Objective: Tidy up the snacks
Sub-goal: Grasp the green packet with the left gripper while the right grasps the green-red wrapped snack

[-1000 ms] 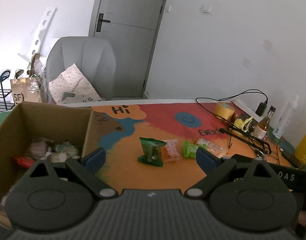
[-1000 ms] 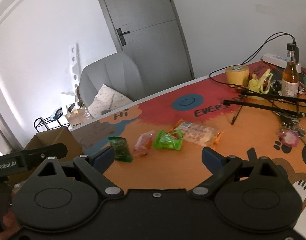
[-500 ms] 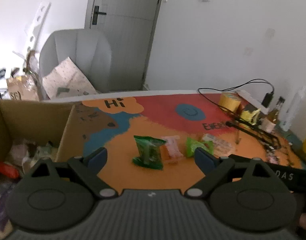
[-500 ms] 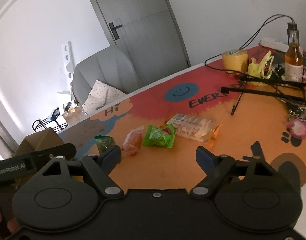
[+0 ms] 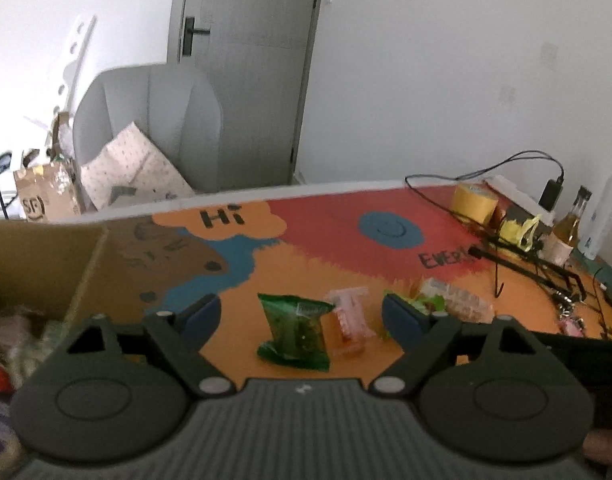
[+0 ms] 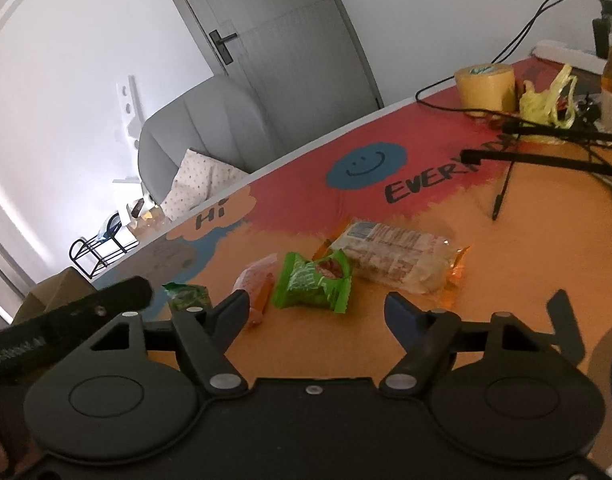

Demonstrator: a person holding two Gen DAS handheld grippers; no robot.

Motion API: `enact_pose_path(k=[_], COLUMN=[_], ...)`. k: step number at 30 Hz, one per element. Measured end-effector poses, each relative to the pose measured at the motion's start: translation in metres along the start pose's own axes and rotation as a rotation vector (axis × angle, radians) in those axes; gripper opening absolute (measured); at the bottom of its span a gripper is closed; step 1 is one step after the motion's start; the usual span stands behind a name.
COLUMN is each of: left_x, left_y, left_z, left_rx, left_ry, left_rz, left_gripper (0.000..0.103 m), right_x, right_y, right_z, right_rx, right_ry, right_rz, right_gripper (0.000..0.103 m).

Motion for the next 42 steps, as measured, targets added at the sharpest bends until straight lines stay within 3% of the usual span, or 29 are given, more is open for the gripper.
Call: enact_pose_path(k=[7, 13, 17, 18, 19, 21, 23, 29, 42], left_x=[-0.009, -0.013, -0.014, -0.014, -0.014, -0.014, -0.014, -0.014, -0.025], left_y=[0.034, 0.051, 0.056, 0.056, 0.056, 0.055, 0.053, 0.037, -0.013], left_z=[0.006, 0.010, 0.011, 0.011, 0.012, 0.013, 0.014, 0.014, 0.012], left_rx=[0.025, 0.032, 0.037, 0.033, 0.028, 0.025, 0.026, 0.022, 0.004], left_ry=[-0.036, -0.062, -0.062, -0.061, -0.065, -0.070, -0.070, -0.074, -0.069], left_rz=[0.074, 0.091, 0.102, 0.103, 0.106, 0.103, 0.100, 0.083, 0.056], left_gripper=[0.070, 0.065, 0.044, 0.034, 0.032, 0.031, 0.030, 0.030, 0.030], right_x=[0.000, 0.005, 0.007, 0.007, 0.008, 0.007, 0.007, 0.000, -0.019], right_y=[0.017, 0.025, 0.030, 0.031, 0.033, 0.035, 0.036, 0.028, -0.019], right_z=[-0.004, -0.002, 0.001, 0.003, 0.004, 0.006, 0.008, 0.007, 0.019], right_rx=[0.008, 0.006, -0.012, -0.014, -0.018, -0.035, -0.063, -0.036, -0.040], right_ry=[0.016, 0.013, 0.000, -0.002, -0.006, -0.021, -0.037, -0.022, -0.014], right_rz=[0.017, 0.010, 0.009, 0.008, 0.007, 0.005, 0.008, 0.017, -0.013], right_gripper=[0.070, 0.070, 0.070, 0.070, 0.070, 0.064, 0.042, 0.030, 0.026])
Point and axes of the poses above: each gripper's, at about its wrist camera, not at the fingertips, and y roughly the way its jaws point, z to its left, x to its top, the point moved 3 cm from there along y, roughly the way its jaws point, and after that the axes turned 10 degrees about -y, right-handed, at the moved point
